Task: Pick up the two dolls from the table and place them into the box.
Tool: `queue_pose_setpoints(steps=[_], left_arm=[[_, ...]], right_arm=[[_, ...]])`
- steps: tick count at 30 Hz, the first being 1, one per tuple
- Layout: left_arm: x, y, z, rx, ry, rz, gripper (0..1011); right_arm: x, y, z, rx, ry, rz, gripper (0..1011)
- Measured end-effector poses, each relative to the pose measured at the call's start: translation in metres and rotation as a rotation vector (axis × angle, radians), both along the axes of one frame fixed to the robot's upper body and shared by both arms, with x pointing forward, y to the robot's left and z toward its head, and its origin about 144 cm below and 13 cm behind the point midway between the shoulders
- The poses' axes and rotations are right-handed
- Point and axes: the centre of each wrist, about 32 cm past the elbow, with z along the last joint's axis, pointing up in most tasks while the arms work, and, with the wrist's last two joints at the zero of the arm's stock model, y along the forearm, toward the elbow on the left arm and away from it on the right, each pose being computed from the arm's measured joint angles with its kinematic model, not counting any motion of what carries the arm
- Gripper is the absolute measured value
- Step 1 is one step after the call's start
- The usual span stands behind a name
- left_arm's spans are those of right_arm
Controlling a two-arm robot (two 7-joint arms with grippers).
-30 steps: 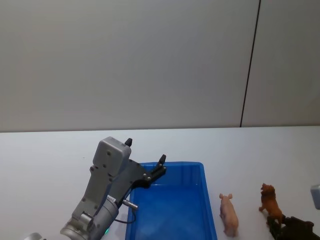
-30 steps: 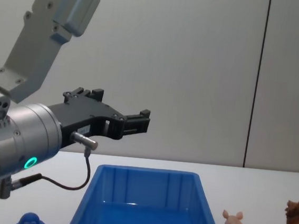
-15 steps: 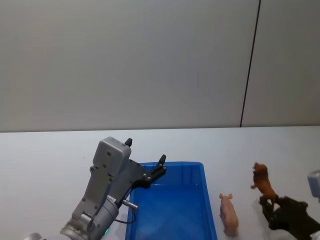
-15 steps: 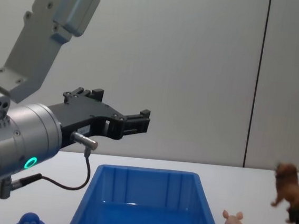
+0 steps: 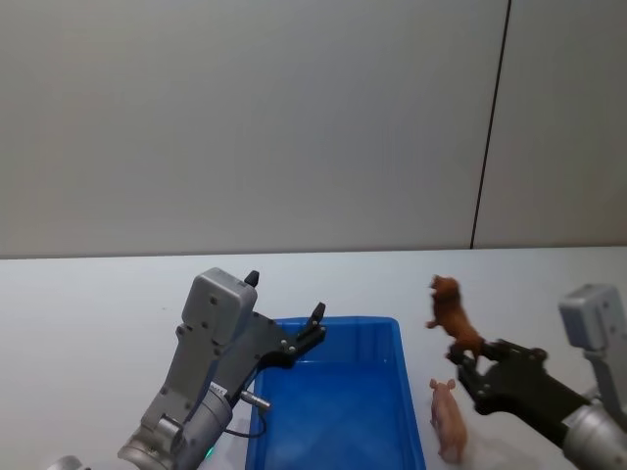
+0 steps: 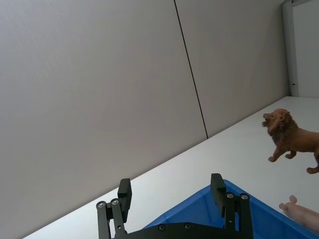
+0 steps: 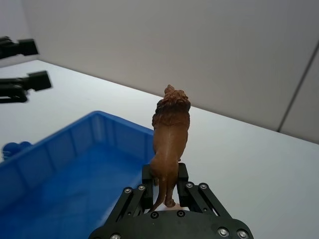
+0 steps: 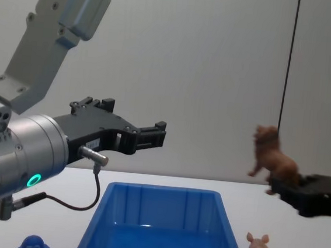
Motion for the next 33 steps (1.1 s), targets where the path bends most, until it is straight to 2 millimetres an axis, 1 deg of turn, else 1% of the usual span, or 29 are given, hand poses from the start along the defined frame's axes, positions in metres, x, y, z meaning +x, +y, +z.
queue_pose_setpoints(steps=[4, 5, 9, 11, 12, 13, 14, 16, 21, 22, 24, 25, 27, 28, 30, 31, 33], left_arm=[[0.0, 0.0, 0.0, 0.0, 0.0, 0.0, 1002], [0.0, 0.0, 0.0, 0.0, 0.0, 0.0, 1001], [0.0, 0.0, 0.0, 0.0, 0.0, 0.0, 1002], [0.0, 0.0, 0.0, 0.0, 0.0, 0.0, 1002], [0.0, 0.0, 0.0, 0.0, 0.0, 0.0, 1001], [0.0, 0.0, 0.0, 0.0, 0.0, 0.0, 1001], [0.0, 0.0, 0.0, 0.0, 0.0, 0.0, 1002], [0.0, 0.0, 0.0, 0.0, 0.0, 0.0, 1001], [0.0, 0.0, 0.0, 0.0, 0.0, 0.0, 1001], [0.0, 0.0, 0.0, 0.0, 0.0, 0.0, 1001], [0.0, 0.0, 0.0, 0.0, 0.0, 0.0, 1001], [0.0, 0.0, 0.0, 0.0, 0.0, 0.0, 1001], [0.0, 0.0, 0.0, 0.0, 0.0, 0.0, 1001], [0.0, 0.0, 0.0, 0.0, 0.0, 0.0, 1001], [0.0, 0.0, 0.0, 0.0, 0.0, 0.0, 1001], [0.0, 0.0, 0.0, 0.0, 0.0, 0.0, 1002], [0.0, 0.0, 0.0, 0.0, 0.0, 0.0, 1002]], right_arm=[[0.006, 0.011, 0.008, 0.01, 0.014, 0.064, 256], [0.006, 0.011, 0.008, 0.01, 0.014, 0.064, 256], [0.014, 0.023, 0.013, 0.023, 0.048, 0.124, 256], [0.016, 0.027, 0.014, 0.027, 0.062, 0.141, 291], [0.017, 0.028, 0.014, 0.028, 0.071, 0.15, 334], [0.02, 0.032, 0.015, 0.032, 0.082, 0.164, 346], [0.021, 0.034, 0.015, 0.034, 0.089, 0.17, 396], [0.025, 0.038, 0.015, 0.038, 0.108, 0.189, 456], [0.03, 0.045, 0.016, 0.044, 0.129, 0.215, 598], [0.031, 0.045, 0.016, 0.045, 0.13, 0.217, 658], [0.032, 0.046, 0.016, 0.046, 0.131, 0.22, 694], [0.033, 0.046, 0.017, 0.046, 0.13, 0.221, 751], [0.033, 0.046, 0.017, 0.047, 0.127, 0.22, 794], [0.033, 0.046, 0.017, 0.047, 0.126, 0.22, 848], [0.034, 0.044, 0.018, 0.048, 0.119, 0.214, 877], [0.033, 0.041, 0.018, 0.049, 0.112, 0.203, 925], [0.033, 0.039, 0.018, 0.05, 0.107, 0.194, 962]])
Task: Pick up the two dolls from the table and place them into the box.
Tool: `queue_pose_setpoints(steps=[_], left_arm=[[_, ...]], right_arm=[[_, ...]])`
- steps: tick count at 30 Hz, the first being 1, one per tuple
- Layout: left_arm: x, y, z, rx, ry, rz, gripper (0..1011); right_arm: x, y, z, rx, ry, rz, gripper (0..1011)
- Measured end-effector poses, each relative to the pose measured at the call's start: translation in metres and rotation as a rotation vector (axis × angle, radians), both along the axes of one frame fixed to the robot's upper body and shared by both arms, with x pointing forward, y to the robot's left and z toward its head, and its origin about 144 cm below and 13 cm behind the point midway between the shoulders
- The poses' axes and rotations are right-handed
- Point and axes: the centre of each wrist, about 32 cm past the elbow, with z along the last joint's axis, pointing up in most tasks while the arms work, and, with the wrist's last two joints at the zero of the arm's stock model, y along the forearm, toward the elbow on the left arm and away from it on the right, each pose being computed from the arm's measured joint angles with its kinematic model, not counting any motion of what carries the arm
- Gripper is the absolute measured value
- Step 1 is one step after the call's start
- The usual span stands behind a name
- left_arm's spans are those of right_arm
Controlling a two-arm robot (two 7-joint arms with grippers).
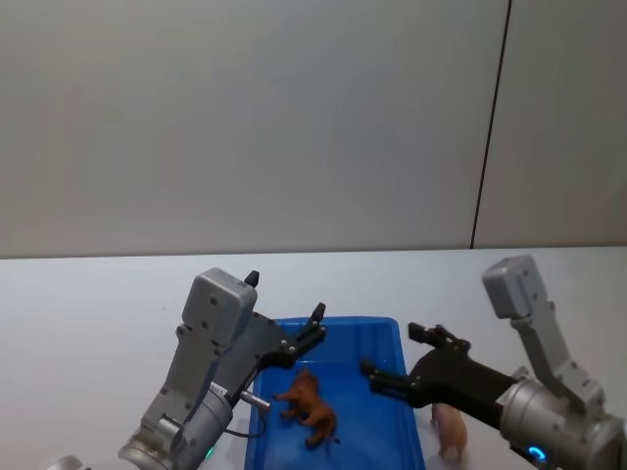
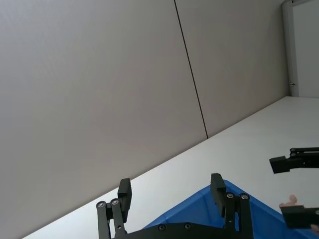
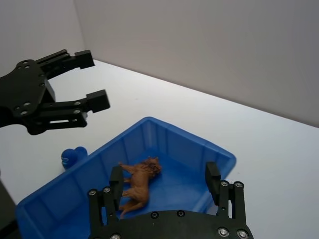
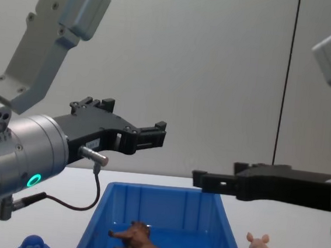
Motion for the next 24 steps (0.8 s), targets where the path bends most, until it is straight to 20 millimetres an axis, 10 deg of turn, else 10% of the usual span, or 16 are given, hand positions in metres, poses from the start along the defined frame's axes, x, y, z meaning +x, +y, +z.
queue_pose_setpoints(steps=[24], left_arm=[[0.0, 0.0, 0.0, 0.0, 0.0, 0.0, 1001]], right_arm=[[-0.032, -0.039, -0.029, -0.017, 0.053, -0.176, 1001]])
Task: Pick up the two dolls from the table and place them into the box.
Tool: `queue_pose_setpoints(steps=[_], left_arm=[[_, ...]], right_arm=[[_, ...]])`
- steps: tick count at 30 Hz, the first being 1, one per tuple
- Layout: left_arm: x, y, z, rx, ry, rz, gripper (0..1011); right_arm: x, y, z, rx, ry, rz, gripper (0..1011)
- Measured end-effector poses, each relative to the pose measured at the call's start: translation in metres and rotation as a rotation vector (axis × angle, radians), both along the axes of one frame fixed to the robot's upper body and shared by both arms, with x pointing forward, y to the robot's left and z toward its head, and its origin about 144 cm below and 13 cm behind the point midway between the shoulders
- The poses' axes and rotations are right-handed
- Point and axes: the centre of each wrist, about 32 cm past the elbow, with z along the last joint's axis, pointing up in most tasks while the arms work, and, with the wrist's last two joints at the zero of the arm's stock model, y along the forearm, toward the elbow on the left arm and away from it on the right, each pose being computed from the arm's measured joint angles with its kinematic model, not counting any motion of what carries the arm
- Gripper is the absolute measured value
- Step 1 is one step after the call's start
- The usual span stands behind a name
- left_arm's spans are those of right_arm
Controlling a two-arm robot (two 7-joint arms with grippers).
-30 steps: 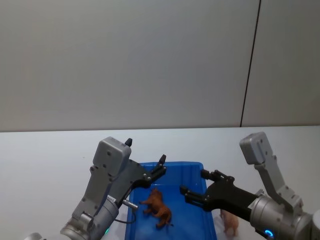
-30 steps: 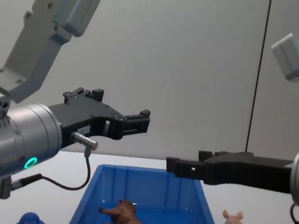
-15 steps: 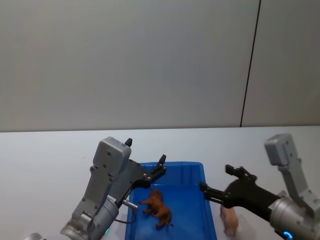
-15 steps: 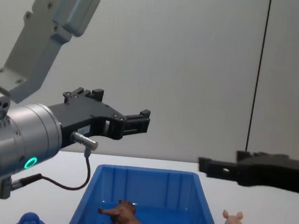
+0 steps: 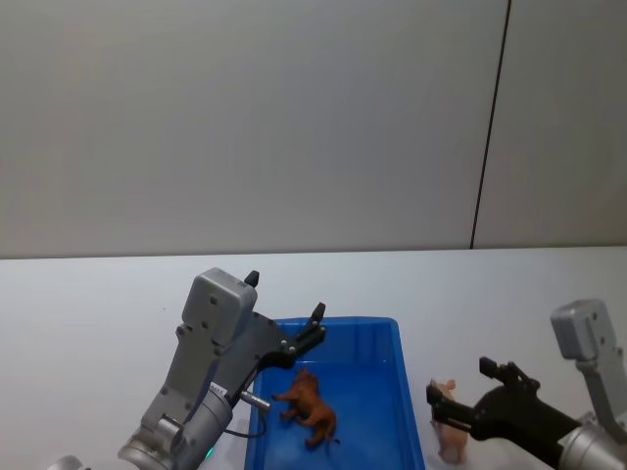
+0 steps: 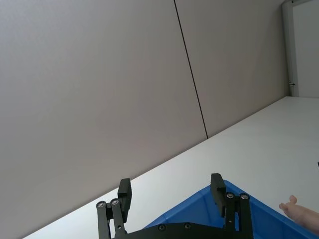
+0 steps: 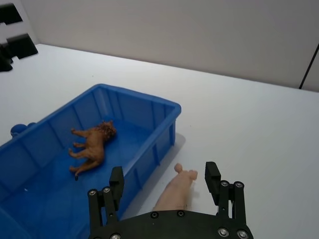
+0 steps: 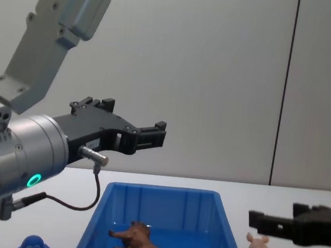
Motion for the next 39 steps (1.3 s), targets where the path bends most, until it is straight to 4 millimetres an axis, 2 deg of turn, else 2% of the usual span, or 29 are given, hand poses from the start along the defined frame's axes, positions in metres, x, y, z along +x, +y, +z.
queue_pose_setpoints(steps=[13, 24, 28, 32, 36, 37, 39], left_arm=[[0.0, 0.0, 0.0, 0.0, 0.0, 0.0, 1001], [0.0, 0.0, 0.0, 0.0, 0.0, 0.0, 1001], [0.0, 0.0, 0.0, 0.0, 0.0, 0.0, 1002], [0.0, 0.0, 0.0, 0.0, 0.0, 0.0, 1001], [0.0, 0.0, 0.0, 0.0, 0.0, 0.0, 1001], [0.0, 0.0, 0.0, 0.0, 0.0, 0.0, 1001], [0.0, 0.0, 0.0, 0.0, 0.0, 0.0, 1002]], right_arm=[[-0.009, 0.006, -0.022, -0.028, 0.085, -0.012, 1001], [-0.009, 0.014, -0.035, -0.054, 0.127, -0.033, 996], [-0.007, 0.017, -0.038, -0.06, 0.134, -0.042, 922], [-0.006, 0.019, -0.04, -0.068, 0.138, -0.055, 781], [-0.005, 0.02, -0.04, -0.074, 0.133, -0.065, 707], [-0.004, 0.021, -0.041, -0.075, 0.132, -0.066, 646], [-0.004, 0.021, -0.041, -0.077, 0.129, -0.069, 588]])
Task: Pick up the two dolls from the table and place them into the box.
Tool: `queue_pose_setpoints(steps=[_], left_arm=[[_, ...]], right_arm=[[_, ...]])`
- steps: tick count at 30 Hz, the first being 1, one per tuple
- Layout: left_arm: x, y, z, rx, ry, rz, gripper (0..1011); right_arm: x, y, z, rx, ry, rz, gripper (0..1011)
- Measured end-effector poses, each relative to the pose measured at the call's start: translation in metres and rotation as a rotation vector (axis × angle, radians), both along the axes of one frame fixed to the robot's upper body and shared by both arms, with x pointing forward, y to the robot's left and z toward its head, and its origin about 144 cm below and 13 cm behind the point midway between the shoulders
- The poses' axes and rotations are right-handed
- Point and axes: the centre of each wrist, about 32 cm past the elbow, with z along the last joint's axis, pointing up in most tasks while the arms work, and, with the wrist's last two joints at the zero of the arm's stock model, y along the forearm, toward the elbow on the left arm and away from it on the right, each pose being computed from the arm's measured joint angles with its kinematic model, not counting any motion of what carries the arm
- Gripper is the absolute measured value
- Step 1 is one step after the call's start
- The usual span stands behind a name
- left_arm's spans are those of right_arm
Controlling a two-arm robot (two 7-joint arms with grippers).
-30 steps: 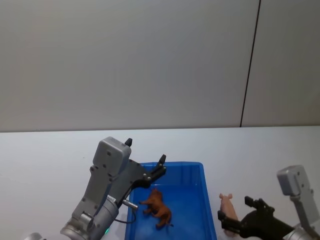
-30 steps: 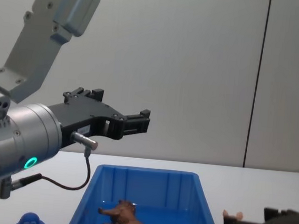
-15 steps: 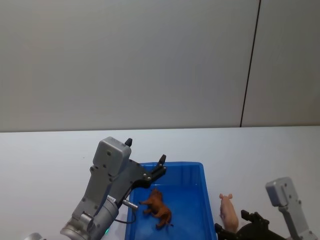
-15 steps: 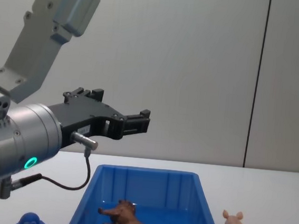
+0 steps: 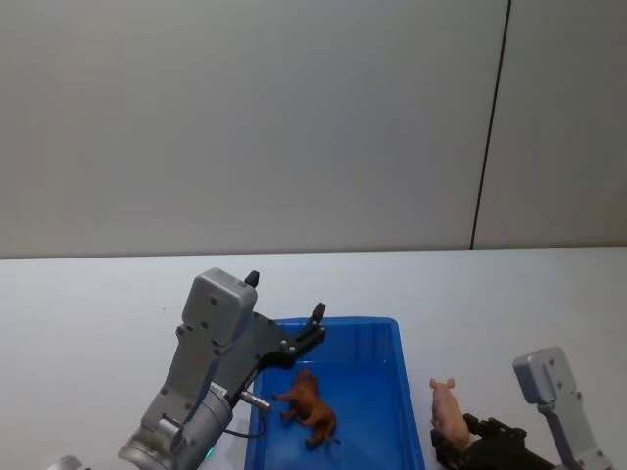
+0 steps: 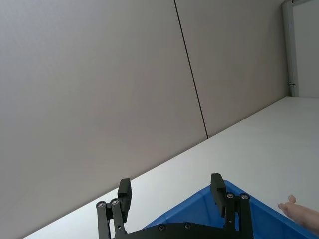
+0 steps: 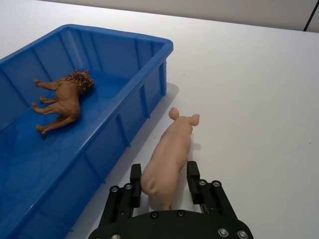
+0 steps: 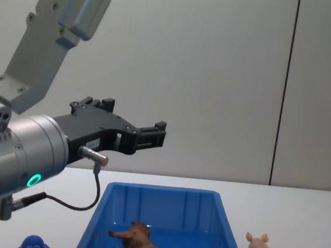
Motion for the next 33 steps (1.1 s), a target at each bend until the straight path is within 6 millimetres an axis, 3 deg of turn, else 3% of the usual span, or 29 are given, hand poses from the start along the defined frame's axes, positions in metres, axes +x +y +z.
queue_pose_setpoints(steps=[4, 8, 21, 33], left_arm=[[0.0, 0.0, 0.0, 0.0, 0.0, 0.0, 1002], [0.0, 0.0, 0.0, 0.0, 0.0, 0.0, 1002], [0.0, 0.0, 0.0, 0.0, 0.0, 0.0, 1002], [0.0, 0.0, 0.0, 0.0, 0.0, 0.0, 1001]], right_arm=[[0.001, 0.001, 0.0, -0.01, -0.015, -0.008, 446], [0.001, 0.001, 0.0, -0.018, -0.031, -0.014, 380], [0.001, 0.004, 0.013, -0.045, -0.163, -0.022, 380], [0.003, 0.013, 0.041, -0.023, -0.3, 0.048, 380]])
